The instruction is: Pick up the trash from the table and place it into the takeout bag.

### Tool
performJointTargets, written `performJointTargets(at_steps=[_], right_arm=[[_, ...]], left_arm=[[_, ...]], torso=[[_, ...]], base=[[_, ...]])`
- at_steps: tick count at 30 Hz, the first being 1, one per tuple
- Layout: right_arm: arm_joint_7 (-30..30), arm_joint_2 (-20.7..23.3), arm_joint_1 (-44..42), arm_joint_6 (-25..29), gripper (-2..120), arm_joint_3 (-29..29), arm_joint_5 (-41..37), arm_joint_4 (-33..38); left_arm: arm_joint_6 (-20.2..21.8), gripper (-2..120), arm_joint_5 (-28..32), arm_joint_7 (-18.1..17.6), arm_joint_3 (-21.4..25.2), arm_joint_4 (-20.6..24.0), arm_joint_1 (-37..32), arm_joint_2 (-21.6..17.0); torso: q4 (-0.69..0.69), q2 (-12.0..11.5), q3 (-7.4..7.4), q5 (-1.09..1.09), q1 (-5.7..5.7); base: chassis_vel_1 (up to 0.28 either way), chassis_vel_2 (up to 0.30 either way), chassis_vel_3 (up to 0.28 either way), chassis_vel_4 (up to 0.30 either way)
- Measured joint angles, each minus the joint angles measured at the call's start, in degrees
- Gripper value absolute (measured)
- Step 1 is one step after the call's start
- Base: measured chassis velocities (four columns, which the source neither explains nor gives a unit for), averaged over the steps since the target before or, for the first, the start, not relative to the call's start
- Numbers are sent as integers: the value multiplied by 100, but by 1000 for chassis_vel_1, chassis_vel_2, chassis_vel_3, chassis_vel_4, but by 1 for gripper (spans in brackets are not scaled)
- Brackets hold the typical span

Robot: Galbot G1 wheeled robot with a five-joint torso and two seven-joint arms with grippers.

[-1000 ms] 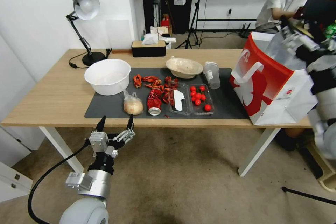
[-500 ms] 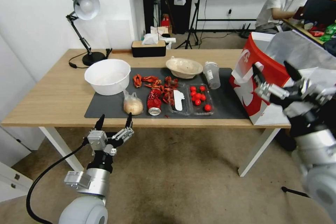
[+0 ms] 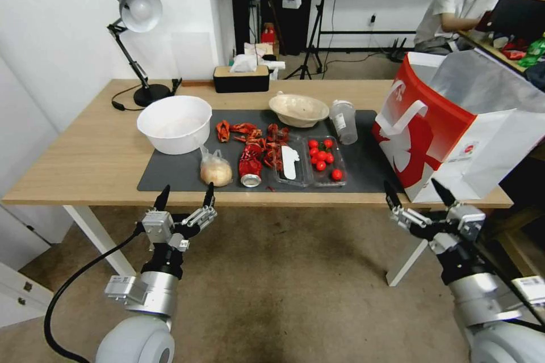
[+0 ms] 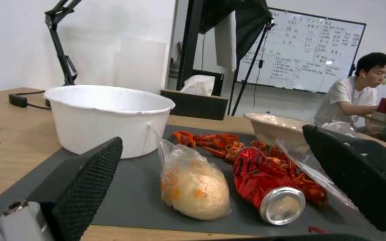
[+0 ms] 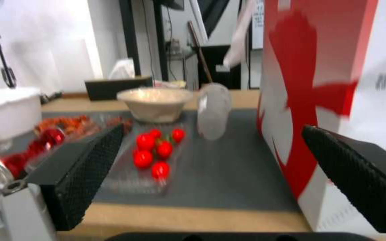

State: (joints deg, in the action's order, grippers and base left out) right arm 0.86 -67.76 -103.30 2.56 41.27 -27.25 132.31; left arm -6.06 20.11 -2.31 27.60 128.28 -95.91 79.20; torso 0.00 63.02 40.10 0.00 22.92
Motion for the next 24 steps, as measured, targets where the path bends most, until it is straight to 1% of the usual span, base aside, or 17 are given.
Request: performJointTargets(at_steps=[13, 24], right_arm=[[-24, -165, 60, 0, 100, -297, 280, -563], [-100, -407, 82, 0, 100, -500, 561, -746]], left_arm=[[-39, 100, -25, 0, 22, -14, -25, 3], [-72, 100, -57, 0, 4, -18, -58, 11]], torso=[[0, 0, 0, 0, 0], [0, 0, 0, -1, 0]], base=[[0, 0, 0, 0], [0, 0, 0, 0]])
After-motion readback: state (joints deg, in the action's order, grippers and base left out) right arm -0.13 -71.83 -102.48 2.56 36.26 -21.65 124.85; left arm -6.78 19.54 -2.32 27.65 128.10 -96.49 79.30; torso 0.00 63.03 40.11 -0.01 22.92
